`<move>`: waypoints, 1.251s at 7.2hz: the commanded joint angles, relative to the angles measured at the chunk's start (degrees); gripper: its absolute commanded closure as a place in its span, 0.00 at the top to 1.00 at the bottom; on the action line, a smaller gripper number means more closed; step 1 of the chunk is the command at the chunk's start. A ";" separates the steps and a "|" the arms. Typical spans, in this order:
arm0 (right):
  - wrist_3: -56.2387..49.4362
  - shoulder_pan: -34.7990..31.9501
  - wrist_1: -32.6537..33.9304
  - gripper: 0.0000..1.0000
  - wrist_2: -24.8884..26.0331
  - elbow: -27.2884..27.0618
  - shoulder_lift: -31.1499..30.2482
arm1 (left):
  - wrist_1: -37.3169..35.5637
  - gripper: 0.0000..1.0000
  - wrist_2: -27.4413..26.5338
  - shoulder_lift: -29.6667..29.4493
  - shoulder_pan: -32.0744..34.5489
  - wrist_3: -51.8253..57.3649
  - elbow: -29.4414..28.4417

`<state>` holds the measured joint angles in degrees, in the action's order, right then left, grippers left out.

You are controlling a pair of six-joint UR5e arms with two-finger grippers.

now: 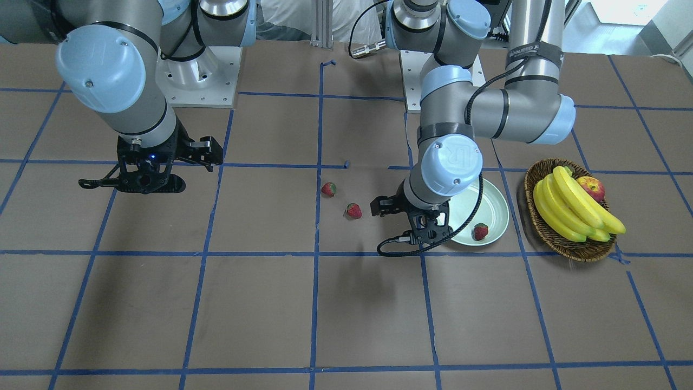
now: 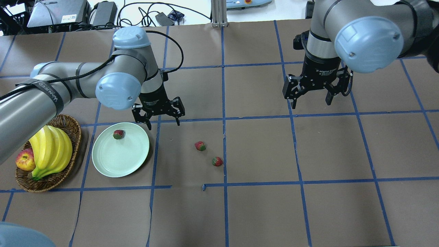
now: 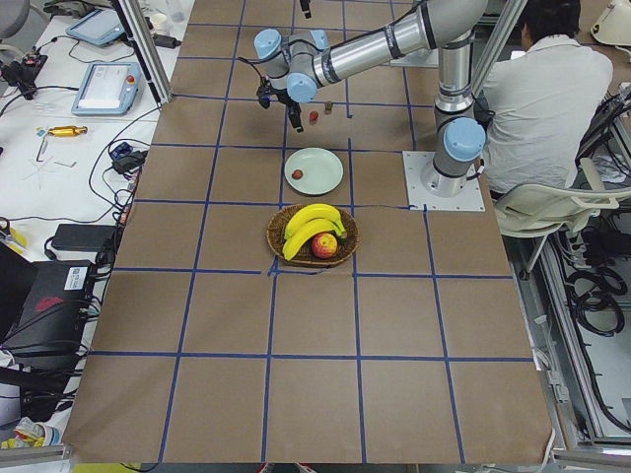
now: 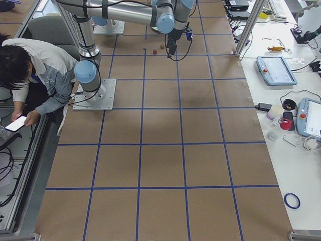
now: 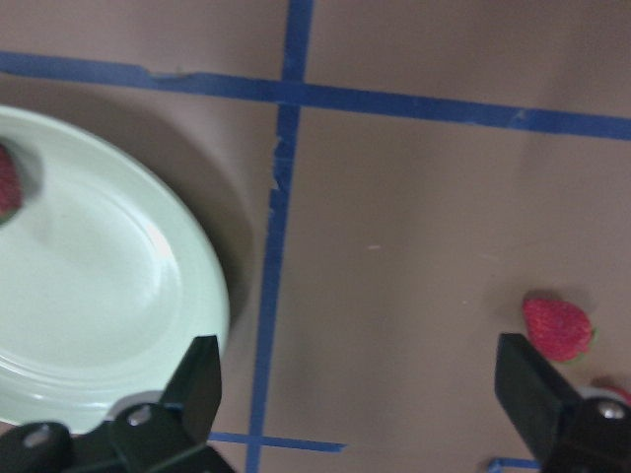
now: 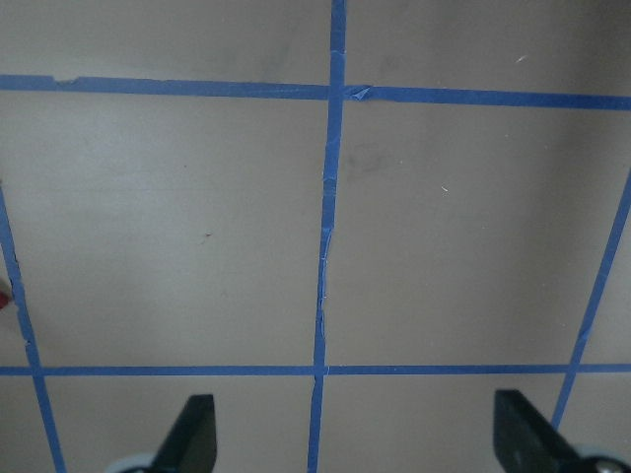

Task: Collect all strawberries into plate
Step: 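Move the left gripper back to the remaining strawberries and lower it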

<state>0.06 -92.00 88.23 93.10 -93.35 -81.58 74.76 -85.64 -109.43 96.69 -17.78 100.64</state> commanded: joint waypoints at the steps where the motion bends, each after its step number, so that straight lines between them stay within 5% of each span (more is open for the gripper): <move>1: 0.12 0.07 0.01 1.00 -0.02 -0.07 0.19 | -4.87 1.00 7.58 -1.74 2.44 -10.84 1.56; 7: 0.83 -0.02 0.63 1.00 -0.02 0.01 1.15 | -5.94 0.94 7.59 -6.41 5.61 -15.53 3.59; 9: 0.91 0.15 0.63 1.00 -0.11 0.01 1.42 | -5.94 0.60 7.59 -7.02 5.96 -15.36 3.59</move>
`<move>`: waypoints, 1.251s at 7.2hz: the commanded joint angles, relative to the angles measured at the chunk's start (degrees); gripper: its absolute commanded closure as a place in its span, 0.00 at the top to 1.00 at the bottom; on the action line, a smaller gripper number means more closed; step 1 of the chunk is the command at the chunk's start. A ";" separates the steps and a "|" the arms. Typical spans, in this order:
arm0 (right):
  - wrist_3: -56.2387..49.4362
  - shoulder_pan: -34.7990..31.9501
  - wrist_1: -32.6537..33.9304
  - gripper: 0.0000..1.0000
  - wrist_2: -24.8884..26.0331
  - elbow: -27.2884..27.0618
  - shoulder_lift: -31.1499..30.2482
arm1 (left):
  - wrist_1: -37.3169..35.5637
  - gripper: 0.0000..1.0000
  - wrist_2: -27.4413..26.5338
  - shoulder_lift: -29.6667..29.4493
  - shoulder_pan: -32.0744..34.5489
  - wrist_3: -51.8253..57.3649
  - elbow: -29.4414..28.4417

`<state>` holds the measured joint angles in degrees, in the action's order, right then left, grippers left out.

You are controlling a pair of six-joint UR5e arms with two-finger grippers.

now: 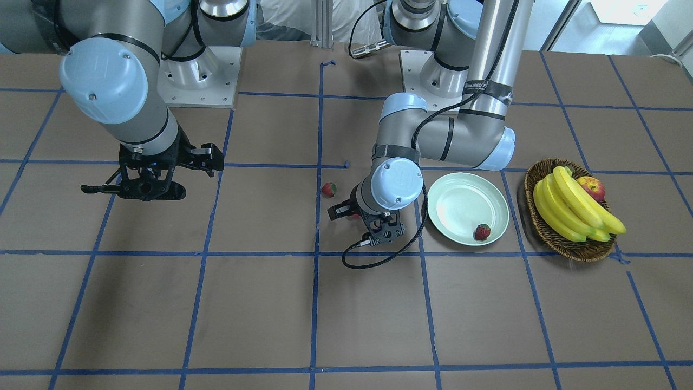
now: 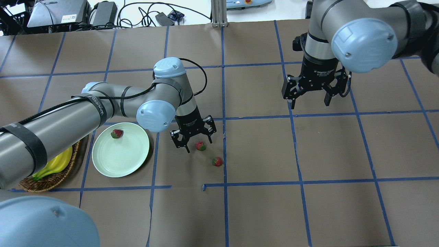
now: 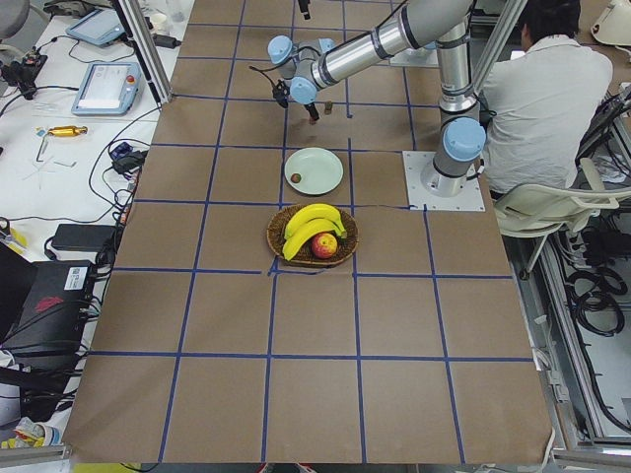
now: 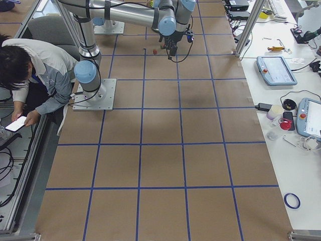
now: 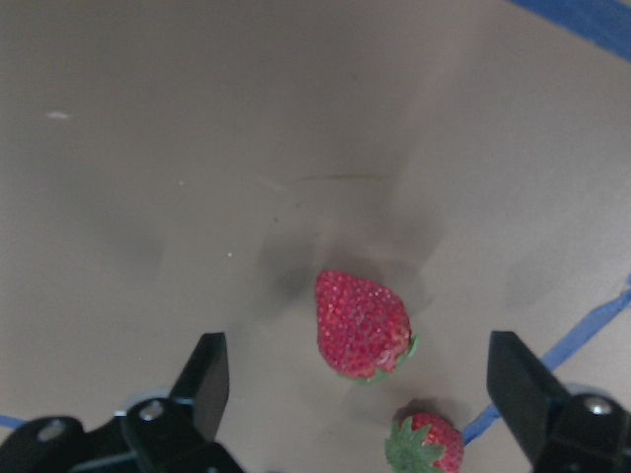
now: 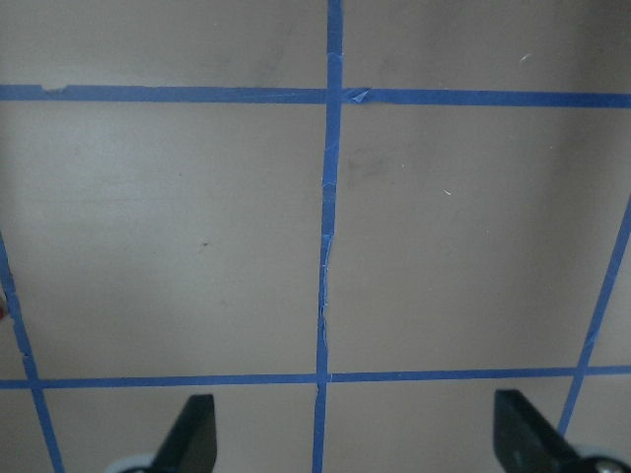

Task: Collect all strawberries into plate
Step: 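Move the left gripper back to the remaining strawberries and lower it, then grasp a second strawberry with the left gripper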

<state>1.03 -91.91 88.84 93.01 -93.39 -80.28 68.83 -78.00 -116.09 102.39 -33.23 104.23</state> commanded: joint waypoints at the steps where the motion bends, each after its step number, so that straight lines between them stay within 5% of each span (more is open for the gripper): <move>1: -0.15 0.06 0.02 1.00 -0.02 -0.04 0.12 | -0.01 0.19 -0.13 -0.45 0.27 0.36 0.00; 2: -0.15 0.06 0.02 1.00 -0.02 0.05 0.21 | -0.01 0.00 -0.39 -0.45 0.27 0.88 -0.26; 5: -0.24 0.06 0.02 1.00 0.07 -0.04 0.21 | 0.43 0.00 -0.92 1.91 0.00 5.54 -2.62; 6: -0.15 0.06 0.02 1.00 0.06 -0.04 0.29 | 1.56 0.00 -6.14 2.97 -0.43 8.59 -4.63; 9: -0.06 0.06 0.72 1.00 0.06 0.05 0.29 | 7.17 0.00 -12.41 6.13 -9.37 31.50 -4.39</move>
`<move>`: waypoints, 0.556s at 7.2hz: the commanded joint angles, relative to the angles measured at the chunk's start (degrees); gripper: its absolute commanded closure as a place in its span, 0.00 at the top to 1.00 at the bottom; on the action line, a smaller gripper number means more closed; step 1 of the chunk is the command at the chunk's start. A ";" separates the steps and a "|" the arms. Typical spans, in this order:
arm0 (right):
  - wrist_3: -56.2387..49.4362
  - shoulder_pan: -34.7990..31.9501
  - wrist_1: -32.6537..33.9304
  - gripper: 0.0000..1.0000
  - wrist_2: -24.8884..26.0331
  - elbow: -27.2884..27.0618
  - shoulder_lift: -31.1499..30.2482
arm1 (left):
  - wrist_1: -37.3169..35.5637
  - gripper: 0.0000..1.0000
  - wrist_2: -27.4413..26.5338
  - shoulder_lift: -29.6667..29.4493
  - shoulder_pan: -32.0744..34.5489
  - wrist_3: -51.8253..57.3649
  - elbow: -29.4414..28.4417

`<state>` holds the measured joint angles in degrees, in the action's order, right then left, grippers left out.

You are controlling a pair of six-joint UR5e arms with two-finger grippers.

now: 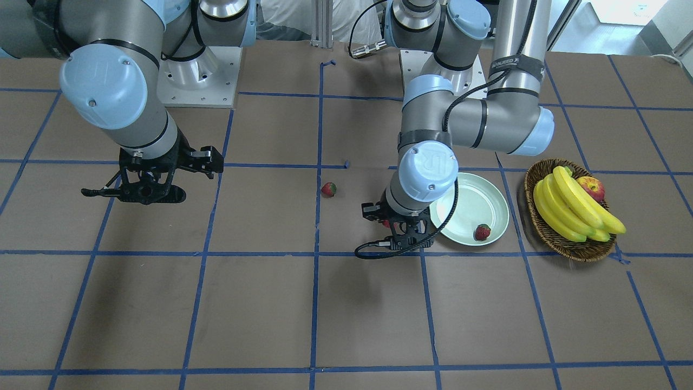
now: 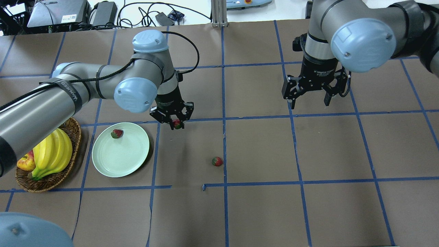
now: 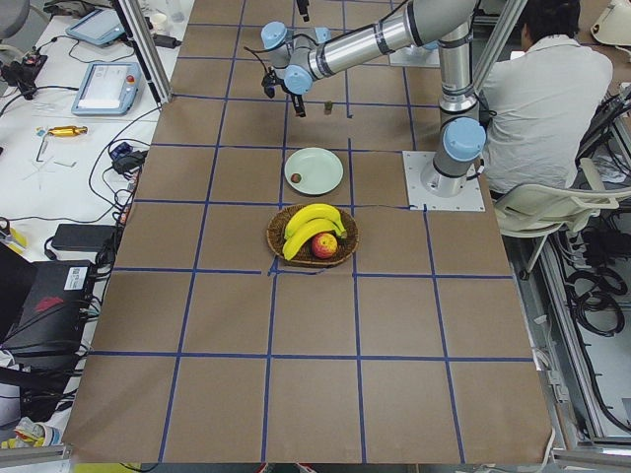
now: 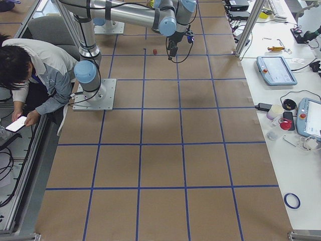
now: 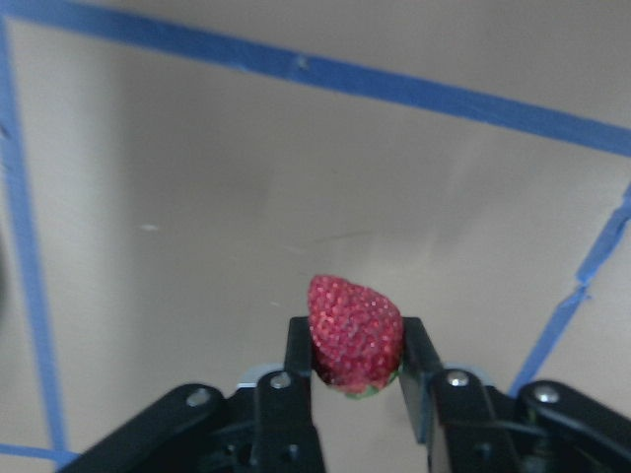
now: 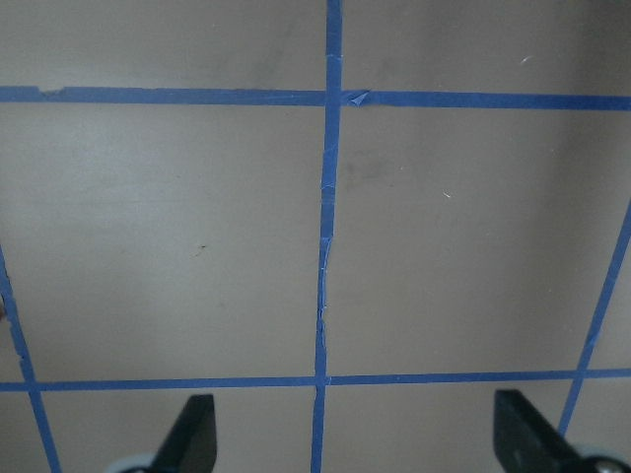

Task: Collect all strawberries into plate
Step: 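Carry the second strawberry onto the plate and open the left gripper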

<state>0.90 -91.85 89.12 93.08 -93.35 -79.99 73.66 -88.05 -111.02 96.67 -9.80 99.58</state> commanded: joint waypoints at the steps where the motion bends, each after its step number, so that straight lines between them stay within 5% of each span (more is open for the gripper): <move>1: -0.02 0.00 0.52 1.00 0.00 -0.08 0.01 | 4.28 0.00 -6.82 1.41 -4.81 13.17 0.36; 4: 0.07 0.00 0.52 1.00 0.00 -0.43 0.01 | 4.83 0.00 -11.34 -0.24 -10.25 28.83 3.33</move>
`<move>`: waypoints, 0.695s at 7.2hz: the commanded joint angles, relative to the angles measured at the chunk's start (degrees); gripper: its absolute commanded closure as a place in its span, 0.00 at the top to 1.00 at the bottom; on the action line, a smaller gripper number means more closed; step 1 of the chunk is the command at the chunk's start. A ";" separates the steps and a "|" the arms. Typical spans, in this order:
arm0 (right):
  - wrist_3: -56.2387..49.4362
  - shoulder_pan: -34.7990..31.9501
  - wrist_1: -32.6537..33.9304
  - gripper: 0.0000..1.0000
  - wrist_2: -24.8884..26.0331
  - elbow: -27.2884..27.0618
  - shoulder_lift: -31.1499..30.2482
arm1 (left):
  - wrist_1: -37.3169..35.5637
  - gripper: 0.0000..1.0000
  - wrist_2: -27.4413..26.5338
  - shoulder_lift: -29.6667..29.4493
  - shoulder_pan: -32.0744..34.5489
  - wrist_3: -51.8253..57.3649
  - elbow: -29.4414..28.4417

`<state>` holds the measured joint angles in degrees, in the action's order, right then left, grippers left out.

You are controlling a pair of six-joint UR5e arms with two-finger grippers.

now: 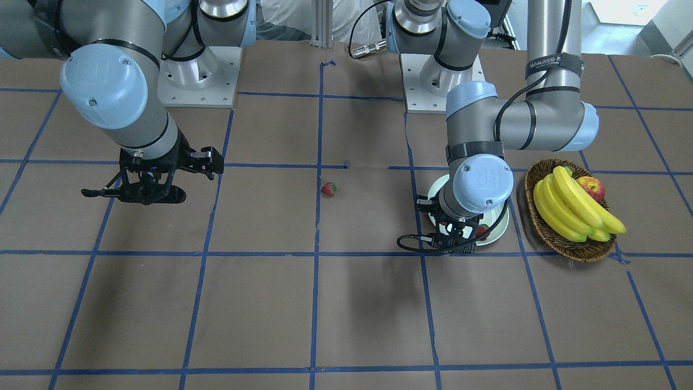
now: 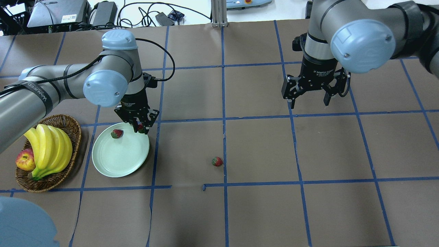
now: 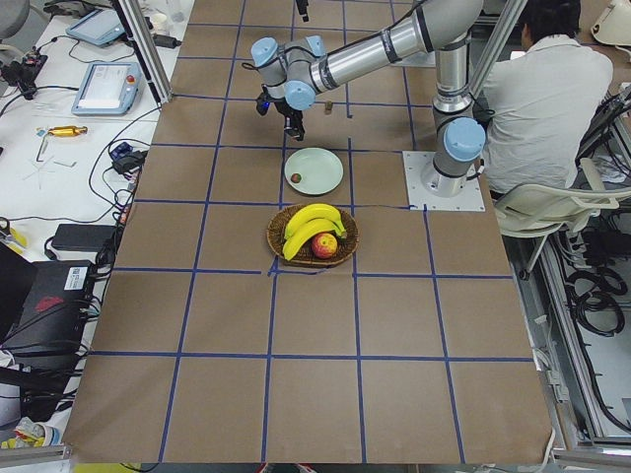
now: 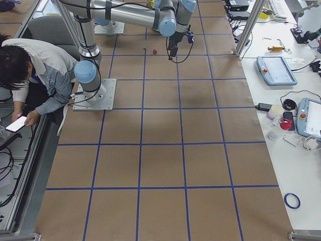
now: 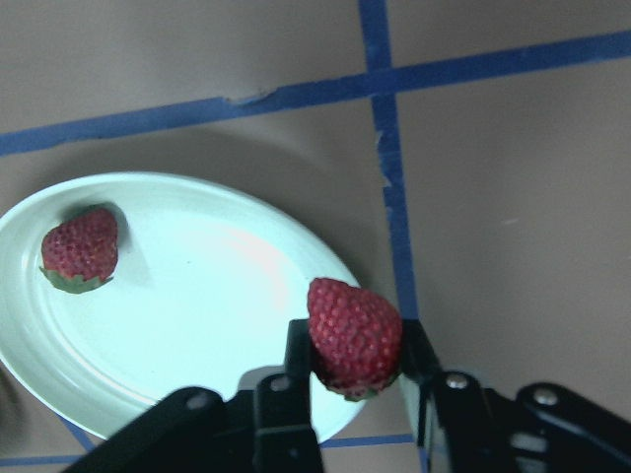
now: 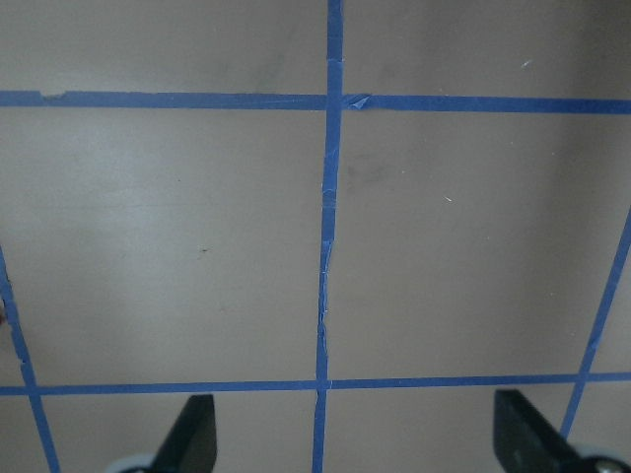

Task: Collect all strawberries into plate
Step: 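Carry the second strawberry onto the plate and open the left gripper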

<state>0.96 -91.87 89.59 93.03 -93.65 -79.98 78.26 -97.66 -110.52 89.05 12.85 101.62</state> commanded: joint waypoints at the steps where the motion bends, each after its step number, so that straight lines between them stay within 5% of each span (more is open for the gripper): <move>1: -0.17 0.03 0.14 1.00 0.13 -0.13 0.00 | -0.30 0.58 -3.58 -0.92 -3.00 6.40 2.78; 2: -0.08 0.03 0.14 1.00 0.13 -0.21 0.00 | -0.57 1.00 -3.59 -0.93 -3.01 6.57 3.23; 5: -0.34 0.03 0.06 1.00 0.22 -0.13 0.00 | -0.66 1.00 -1.94 0.30 -1.96 3.96 -0.09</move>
<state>0.74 -91.85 89.68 93.19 -93.85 -79.98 77.66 -100.77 -110.96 86.32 18.31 103.17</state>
